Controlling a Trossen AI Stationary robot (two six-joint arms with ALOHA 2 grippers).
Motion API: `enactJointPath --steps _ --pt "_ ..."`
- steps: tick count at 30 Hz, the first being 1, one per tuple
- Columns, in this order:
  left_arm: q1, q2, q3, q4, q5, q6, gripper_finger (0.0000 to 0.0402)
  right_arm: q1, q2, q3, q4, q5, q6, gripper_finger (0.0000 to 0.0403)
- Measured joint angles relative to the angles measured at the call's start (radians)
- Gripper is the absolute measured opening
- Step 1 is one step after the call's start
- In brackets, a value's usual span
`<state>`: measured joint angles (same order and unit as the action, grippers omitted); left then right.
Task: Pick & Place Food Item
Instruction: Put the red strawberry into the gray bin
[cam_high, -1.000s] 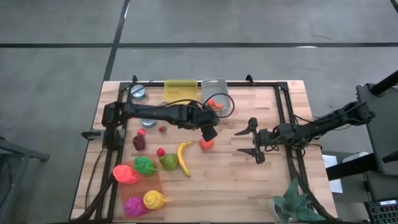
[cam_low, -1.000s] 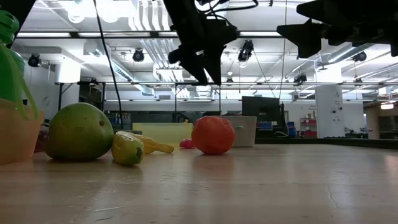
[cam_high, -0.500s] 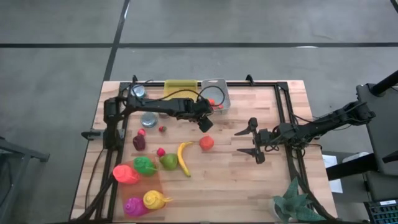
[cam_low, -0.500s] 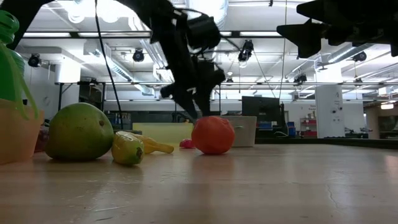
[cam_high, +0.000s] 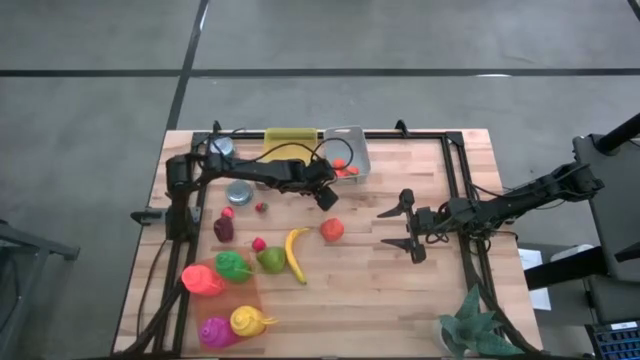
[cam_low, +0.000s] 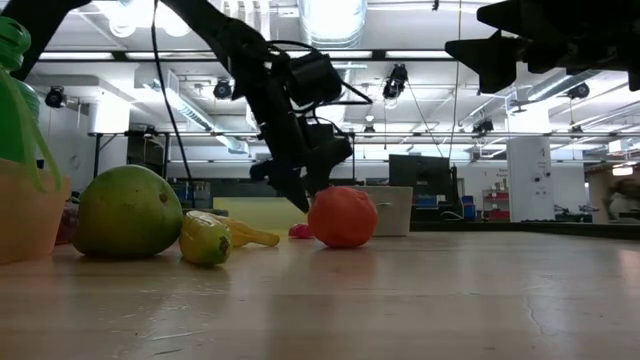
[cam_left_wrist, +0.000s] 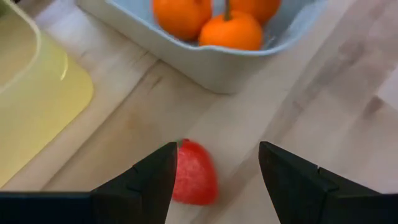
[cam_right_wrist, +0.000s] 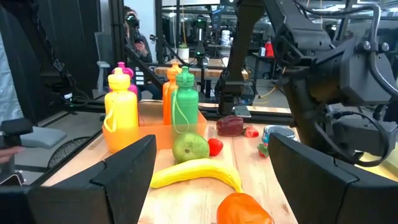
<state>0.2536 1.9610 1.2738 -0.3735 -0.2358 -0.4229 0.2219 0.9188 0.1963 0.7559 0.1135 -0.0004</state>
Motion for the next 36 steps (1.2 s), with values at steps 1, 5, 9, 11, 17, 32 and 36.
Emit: enactJointPath --steps 1,5,9,11,17,32,36 --pt "0.004 0.0 -0.011 0.011 -0.001 -0.001 0.023 0.0 0.0 0.0 0.0 0.0 0.0 0.0306" --pt "0.023 0.0 -0.025 0.033 0.011 -0.007 0.023 0.0 0.0 0.0 0.0 0.0 0.0 0.0306" --pt "0.041 0.0 -0.038 0.037 0.02 -0.017 0.023 0.0 0.0 0.0 0.0 0.0 0.0 0.0306" --pt "0.048 0.0 -0.037 0.041 0.019 -0.016 0.023 0.0 0.0 0.0 0.0 0.0 0.0 0.0306" --pt "0.051 0.006 -0.037 0.037 0.02 -0.016 0.023 0.0 0.0 0.0 0.0 0.0 0.0 0.0306" --pt "0.051 0.038 -0.038 0.033 0.038 -0.013 0.0231 0.0 0.0 0.0 0.0 0.0 0.0 0.0306" --pt "0.05 0.044 -0.038 0.035 0.043 -0.016 0.0231 0.0 0.0 0.0 -0.002 0.0 0.0 0.0306"
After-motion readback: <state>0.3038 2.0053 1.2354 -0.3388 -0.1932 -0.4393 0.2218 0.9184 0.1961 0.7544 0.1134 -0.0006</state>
